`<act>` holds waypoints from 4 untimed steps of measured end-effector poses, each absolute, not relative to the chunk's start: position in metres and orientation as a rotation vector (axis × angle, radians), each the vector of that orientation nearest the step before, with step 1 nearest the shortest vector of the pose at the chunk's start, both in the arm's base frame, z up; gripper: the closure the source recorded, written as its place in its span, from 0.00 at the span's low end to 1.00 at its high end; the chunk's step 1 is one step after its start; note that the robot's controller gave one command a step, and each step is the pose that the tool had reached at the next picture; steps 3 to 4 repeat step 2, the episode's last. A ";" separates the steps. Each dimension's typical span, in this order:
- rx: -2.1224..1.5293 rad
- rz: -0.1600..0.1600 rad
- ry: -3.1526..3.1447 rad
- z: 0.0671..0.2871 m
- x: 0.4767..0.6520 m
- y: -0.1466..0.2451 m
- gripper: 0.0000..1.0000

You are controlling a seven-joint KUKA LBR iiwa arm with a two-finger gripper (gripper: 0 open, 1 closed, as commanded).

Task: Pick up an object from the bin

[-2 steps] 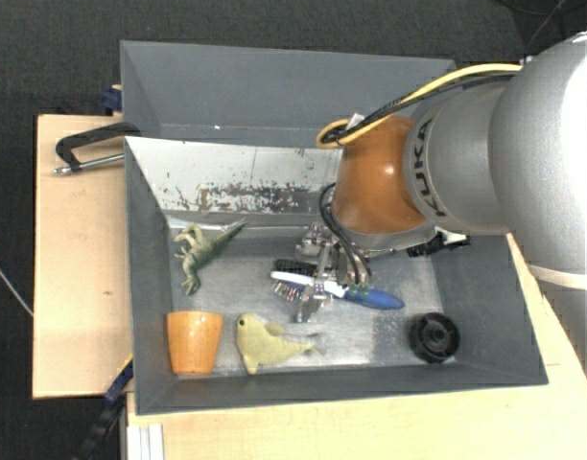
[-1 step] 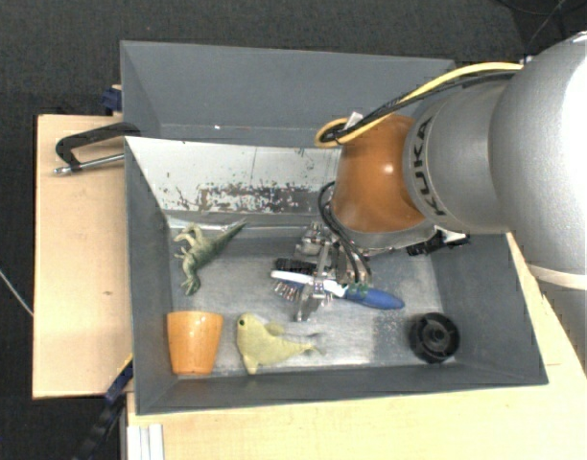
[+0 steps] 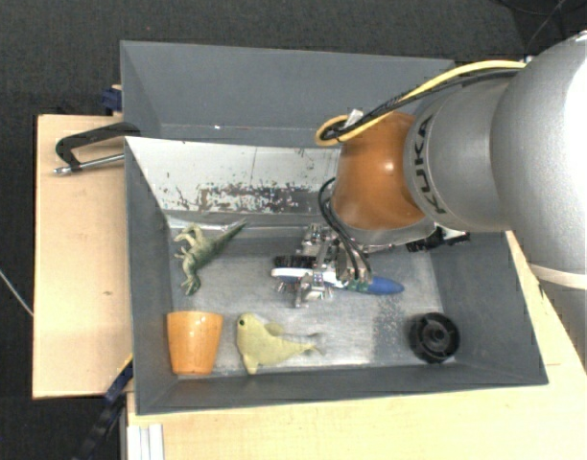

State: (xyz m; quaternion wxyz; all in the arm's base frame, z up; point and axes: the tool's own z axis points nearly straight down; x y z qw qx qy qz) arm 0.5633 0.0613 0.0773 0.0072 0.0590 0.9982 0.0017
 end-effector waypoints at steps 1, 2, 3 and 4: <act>0.183 0.005 3.126 0.145 0.566 0.062 1.00; 0.181 0.004 3.127 0.188 0.568 0.063 1.00; 0.181 0.004 3.127 0.188 0.568 0.063 1.00; 0.181 0.004 3.127 0.188 0.568 0.063 1.00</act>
Offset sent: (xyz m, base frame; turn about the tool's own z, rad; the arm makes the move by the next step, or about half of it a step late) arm 0.0002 -0.0001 0.0633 0.0000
